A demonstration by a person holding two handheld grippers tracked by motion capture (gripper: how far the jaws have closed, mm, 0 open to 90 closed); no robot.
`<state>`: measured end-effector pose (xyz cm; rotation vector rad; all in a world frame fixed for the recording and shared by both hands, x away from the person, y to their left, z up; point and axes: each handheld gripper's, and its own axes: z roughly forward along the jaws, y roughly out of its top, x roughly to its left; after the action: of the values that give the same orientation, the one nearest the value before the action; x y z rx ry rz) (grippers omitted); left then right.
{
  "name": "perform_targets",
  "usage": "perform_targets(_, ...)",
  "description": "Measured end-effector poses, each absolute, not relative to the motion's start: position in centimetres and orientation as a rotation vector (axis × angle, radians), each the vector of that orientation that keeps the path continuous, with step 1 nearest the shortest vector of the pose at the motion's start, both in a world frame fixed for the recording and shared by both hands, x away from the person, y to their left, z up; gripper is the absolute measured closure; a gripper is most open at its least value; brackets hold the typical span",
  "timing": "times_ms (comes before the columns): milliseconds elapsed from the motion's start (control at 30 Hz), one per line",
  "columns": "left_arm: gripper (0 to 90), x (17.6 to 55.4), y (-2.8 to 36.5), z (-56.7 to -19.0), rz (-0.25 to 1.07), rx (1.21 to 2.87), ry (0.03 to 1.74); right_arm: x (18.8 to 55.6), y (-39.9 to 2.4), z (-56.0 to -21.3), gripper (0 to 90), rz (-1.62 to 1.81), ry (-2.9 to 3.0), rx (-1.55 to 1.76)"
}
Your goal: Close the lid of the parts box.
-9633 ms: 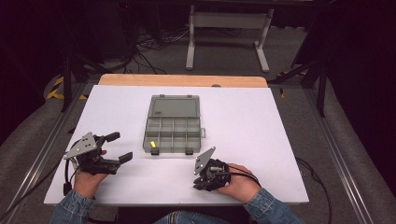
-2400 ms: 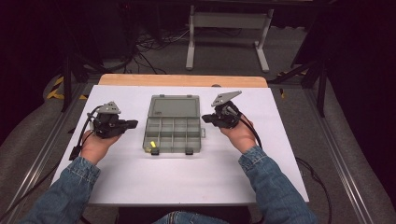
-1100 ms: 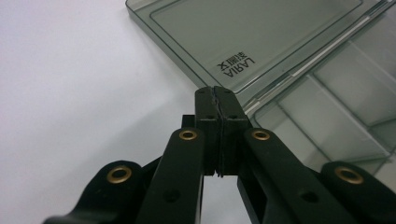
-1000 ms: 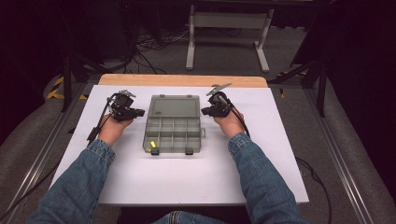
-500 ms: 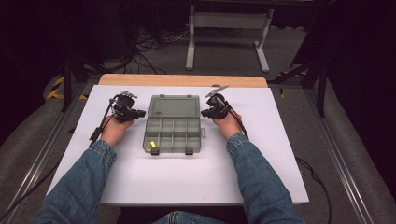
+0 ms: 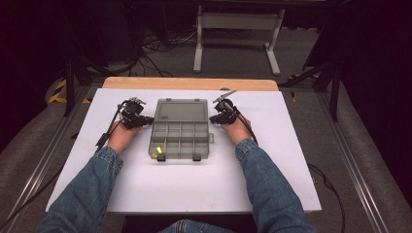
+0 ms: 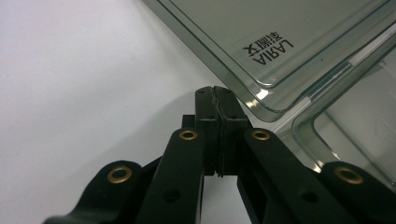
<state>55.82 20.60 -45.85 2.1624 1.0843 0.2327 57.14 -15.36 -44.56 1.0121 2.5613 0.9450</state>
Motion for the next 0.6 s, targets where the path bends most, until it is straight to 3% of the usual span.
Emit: perform_targets(600,89.5,56.01,20.44,-45.72,0.222,2.185,1.087,57.25,-15.01,-44.62,90.0,0.934,2.581,0.999)
